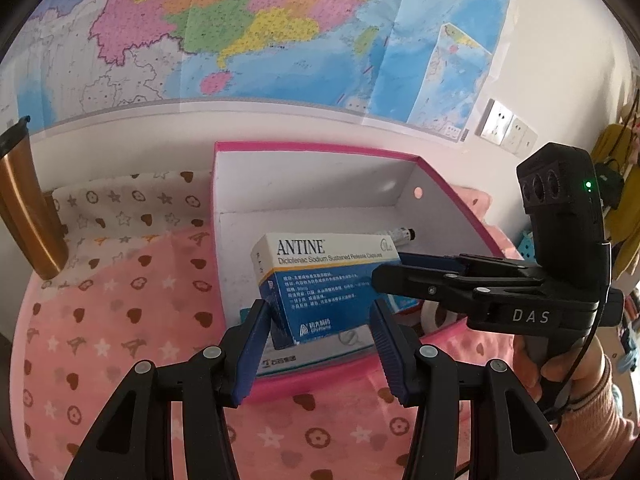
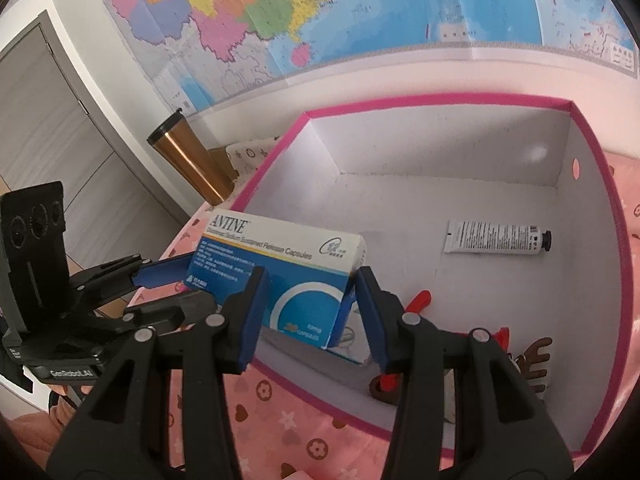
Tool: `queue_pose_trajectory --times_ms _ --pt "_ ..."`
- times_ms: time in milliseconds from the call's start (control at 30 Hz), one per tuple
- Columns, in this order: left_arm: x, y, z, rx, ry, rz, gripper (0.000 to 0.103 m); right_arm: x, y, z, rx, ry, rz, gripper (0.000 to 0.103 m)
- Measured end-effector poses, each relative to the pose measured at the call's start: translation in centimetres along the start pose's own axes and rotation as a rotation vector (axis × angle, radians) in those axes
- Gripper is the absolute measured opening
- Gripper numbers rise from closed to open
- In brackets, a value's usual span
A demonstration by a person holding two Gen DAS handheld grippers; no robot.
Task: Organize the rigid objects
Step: 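Lower the ANTINE box into the magenta box and open the right gripper, then move the left gripper to the pink tube with white cap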
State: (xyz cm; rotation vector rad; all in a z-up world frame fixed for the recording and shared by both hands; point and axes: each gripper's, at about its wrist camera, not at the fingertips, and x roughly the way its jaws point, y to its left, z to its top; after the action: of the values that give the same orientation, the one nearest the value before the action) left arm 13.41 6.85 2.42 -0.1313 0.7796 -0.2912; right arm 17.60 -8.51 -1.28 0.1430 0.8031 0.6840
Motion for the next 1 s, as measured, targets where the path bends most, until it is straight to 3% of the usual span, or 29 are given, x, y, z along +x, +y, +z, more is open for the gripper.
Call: queue_pose_trajectory --times_ms 333,500,633,800,1000 --pt "0.2 -0.1 0.1 0.005 0.000 0.032 0.051 2.8 -0.7 -0.2 0.026 0.075 0.005 0.046" --pt "-0.5 -0.3 -0.2 0.019 -0.034 0.047 0.051 2.4 -0.6 -0.6 0.020 0.067 -0.008 0.046" --pt "-2.0 -1.3 -0.7 0.050 -0.086 0.048 0.054 0.2 -0.3 -0.9 0.005 0.015 -0.001 0.046" --pt "-4.4 -3.5 -2.2 0.109 -0.142 -0.027 0.059 -3.7 0.1 -2.2 -0.028 -0.054 0.022 0.046" --pt "-4.6 -5.8 -4.8 0.129 -0.108 -0.115 0.060 -8.6 -0.5 -5.0 -0.028 -0.112 0.042 0.046"
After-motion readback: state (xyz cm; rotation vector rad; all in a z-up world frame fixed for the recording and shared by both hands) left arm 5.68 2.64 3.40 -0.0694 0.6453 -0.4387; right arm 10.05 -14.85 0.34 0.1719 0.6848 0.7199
